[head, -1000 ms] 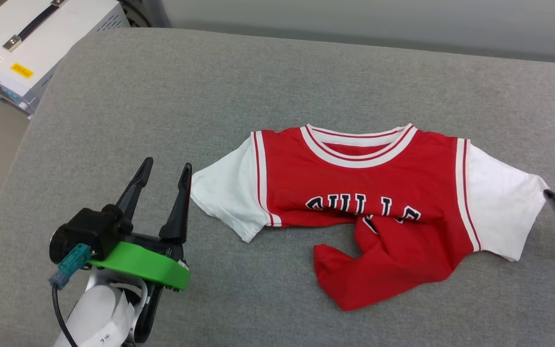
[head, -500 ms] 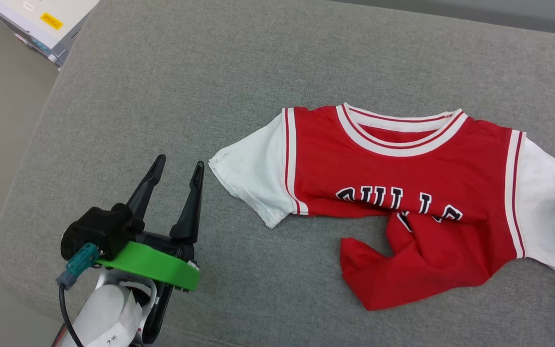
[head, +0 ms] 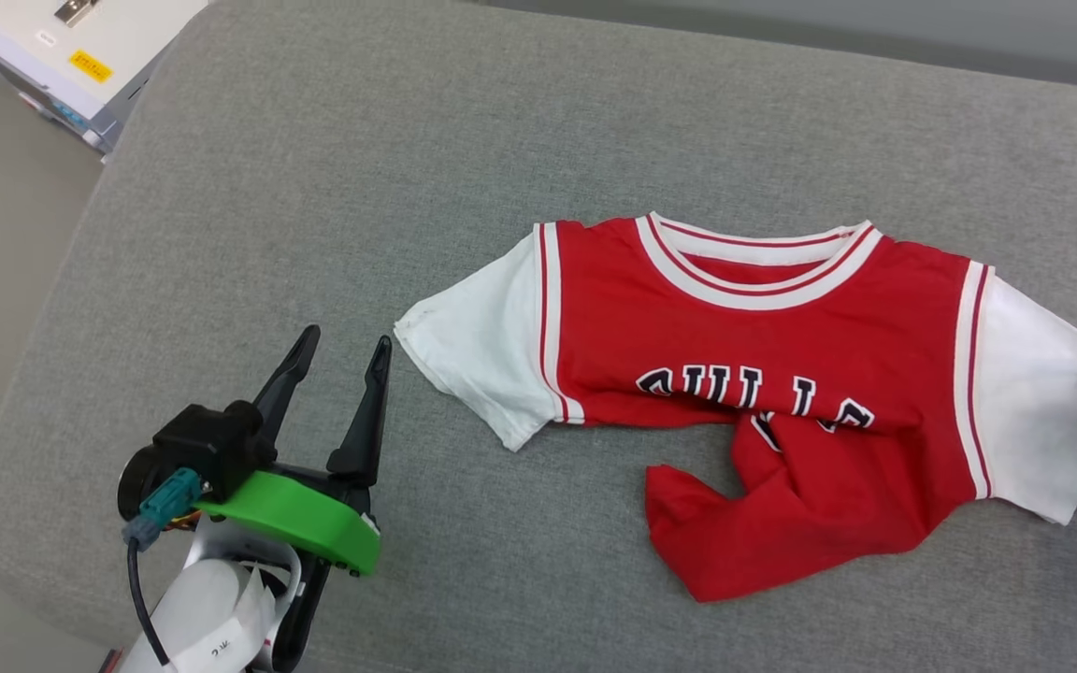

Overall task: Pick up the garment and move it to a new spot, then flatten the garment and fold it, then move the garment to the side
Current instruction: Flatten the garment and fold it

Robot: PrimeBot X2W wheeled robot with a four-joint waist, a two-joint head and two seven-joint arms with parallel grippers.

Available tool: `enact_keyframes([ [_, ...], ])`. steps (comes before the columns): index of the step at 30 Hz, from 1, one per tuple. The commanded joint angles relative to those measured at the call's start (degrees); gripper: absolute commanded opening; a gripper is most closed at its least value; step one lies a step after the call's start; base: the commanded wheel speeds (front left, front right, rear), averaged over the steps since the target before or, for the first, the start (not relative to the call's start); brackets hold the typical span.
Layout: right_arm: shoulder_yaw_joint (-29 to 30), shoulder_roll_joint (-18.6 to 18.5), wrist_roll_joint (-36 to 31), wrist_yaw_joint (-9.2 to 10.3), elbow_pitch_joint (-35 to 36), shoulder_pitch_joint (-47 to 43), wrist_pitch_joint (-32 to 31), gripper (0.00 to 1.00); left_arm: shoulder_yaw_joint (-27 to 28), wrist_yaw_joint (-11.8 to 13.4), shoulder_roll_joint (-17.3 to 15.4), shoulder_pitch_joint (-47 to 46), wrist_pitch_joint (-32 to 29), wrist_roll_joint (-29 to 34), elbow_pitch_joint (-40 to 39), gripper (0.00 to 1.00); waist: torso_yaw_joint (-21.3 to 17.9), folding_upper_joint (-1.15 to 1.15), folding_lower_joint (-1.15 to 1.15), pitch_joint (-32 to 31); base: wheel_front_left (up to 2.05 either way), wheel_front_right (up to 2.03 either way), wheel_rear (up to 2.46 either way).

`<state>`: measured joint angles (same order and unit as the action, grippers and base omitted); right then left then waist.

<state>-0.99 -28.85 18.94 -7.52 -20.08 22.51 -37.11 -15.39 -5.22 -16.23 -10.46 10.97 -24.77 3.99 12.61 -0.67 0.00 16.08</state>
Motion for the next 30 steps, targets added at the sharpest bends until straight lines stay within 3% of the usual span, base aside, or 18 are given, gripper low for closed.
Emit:
enact_keyframes([
  [1,-0.3,-0.1,-0.5,0.03,0.6,-1.5,0.9,0.0,0.2,0.5,-0.4,0.4,-0.4,-0.7,0.2,1.0,-1.9,0.67,0.0,-1.7,0.0,0.0,0.0],
  [7,-0.7,-0.5,-0.7,0.03,8.2,-3.6,3.4,0.0,0.9,1.9,-2.4,0.1,-4.8,-0.9,1.3,1.0,-5.2,0.67,0.0,-3.0,0.0,0.0,0.0],
  [16,-0.3,1.4,-0.6,0.03,19.1,-5.9,2.5,0.0,-0.1,1.8,-5.4,-6.3,-17.5,-2.3,7.8,1.0,-9.2,0.67,0.0,0.2,0.0,0.0,0.0],
  [24,-1.0,2.6,-1.1,0.03,21.6,-5.6,2.1,0.0,-1.6,1.1,-7.0,-13.0,-27.1,-3.2,14.3,1.0,-10.9,0.67,0.0,2.6,0.0,0.0,0.0],
  [30,-1.8,2.9,-1.3,0.03,22.1,-4.8,1.7,0.0,-2.9,1.6,-7.9,-16.2,-30.8,-2.1,19.1,1.0,-11.4,0.67,0.0,3.7,0.0,0.0,0.0],
])
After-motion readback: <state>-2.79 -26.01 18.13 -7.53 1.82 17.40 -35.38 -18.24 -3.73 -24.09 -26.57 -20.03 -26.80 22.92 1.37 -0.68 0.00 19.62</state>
